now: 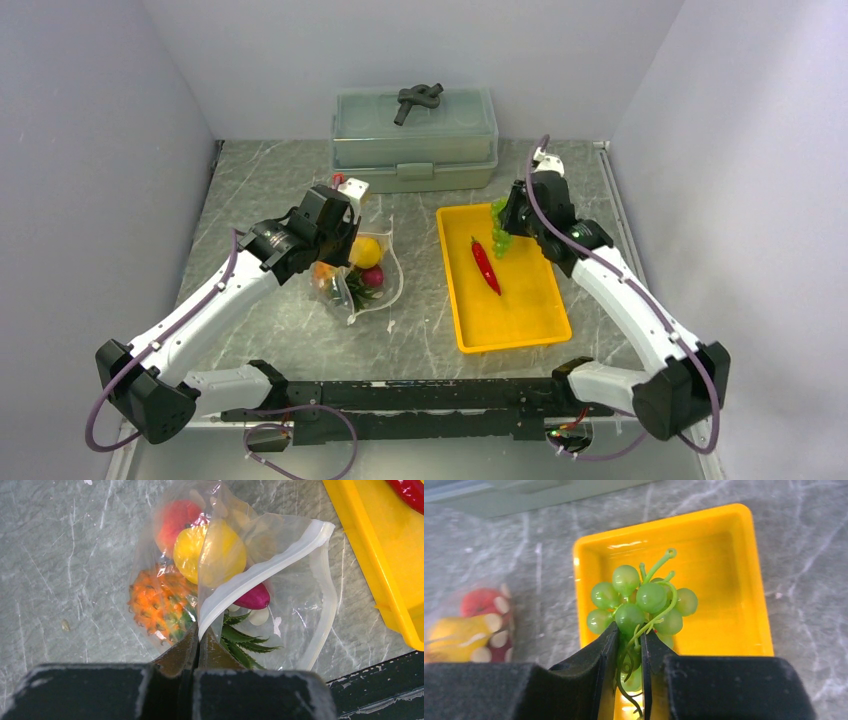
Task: Place the food in the zip-top bag and seal the zipper
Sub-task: Place the fake fruit in the zipper food storage bag.
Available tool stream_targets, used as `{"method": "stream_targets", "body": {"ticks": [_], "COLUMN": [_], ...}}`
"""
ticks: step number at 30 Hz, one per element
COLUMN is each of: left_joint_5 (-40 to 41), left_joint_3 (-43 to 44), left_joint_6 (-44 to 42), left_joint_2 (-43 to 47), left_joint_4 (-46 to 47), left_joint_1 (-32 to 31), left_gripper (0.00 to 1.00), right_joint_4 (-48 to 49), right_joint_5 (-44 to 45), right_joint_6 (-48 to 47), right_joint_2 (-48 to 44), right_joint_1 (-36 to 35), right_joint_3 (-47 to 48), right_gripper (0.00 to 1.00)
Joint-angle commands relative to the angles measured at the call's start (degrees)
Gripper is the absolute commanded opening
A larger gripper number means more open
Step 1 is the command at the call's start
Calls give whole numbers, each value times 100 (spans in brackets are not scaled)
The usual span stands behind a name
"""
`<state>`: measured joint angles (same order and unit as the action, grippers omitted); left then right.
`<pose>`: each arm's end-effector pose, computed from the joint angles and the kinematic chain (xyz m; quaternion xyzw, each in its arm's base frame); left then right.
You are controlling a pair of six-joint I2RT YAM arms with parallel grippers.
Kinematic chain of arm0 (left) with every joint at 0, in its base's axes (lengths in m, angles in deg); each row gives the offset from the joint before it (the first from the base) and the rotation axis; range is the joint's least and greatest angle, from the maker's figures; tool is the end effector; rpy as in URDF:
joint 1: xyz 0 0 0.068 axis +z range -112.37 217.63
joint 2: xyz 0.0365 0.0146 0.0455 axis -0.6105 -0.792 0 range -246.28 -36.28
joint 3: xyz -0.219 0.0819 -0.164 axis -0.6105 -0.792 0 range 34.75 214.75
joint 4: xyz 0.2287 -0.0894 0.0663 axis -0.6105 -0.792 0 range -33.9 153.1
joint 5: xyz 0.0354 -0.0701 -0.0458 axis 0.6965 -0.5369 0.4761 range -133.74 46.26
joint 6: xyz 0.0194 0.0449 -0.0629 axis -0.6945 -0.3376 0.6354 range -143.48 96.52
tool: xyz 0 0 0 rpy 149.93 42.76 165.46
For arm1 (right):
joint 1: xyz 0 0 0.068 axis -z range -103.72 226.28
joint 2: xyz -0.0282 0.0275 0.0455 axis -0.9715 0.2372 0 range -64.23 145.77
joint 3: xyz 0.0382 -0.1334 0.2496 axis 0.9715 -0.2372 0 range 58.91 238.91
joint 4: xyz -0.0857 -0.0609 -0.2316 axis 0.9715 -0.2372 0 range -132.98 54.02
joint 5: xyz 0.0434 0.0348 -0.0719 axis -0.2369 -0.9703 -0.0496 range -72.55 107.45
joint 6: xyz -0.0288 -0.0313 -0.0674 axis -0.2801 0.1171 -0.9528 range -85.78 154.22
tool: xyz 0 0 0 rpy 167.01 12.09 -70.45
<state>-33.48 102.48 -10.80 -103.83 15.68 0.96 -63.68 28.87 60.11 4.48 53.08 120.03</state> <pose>0.2057 -0.1380 0.3265 0.1608 0.9140 -0.0760 0.3647 0.2607 0.0970 0.3183 0.0665 0.8824 0.1096 0.4526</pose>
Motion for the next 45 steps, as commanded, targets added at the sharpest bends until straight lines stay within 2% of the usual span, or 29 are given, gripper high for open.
{"method": "stream_targets", "body": {"ticks": [1,6,11,19,23,34,45], "left_joint_5": [-30,-33,-21,-17,-54,-127,-153], "left_joint_3": [-25,-22,-30,-31,-31,-25,-21], "left_joint_6": [-117,-98,-81,-64,-59,-66,-59], "left_joint_2": [62,60,86,99,110,102,119], "left_joint_4": [125,119,129,127,128,136,137], "left_joint_1": [4,16,13,11,16,10,10], "left_gripper": [0,0,0,0,0,0,0], "right_joint_4": [723,1125,1495,1910,2533,3743,4448], "right_joint_5": [-860,-1544,-1870,-1567,-1696,-1471,-1403], "right_joint_6": [189,363,523,313,390,278,-119], "right_joint_2": [-640,-1044,-1262,-1333,-1340,-742,65], "right_joint_1": [-67,-184,-501,-1580,-1933,-2877,-3247], "right_joint_3": [-179,-314,-407,-348,-546,-798,-867], "right_gripper": [13,14,14,14,14,14,13]}}
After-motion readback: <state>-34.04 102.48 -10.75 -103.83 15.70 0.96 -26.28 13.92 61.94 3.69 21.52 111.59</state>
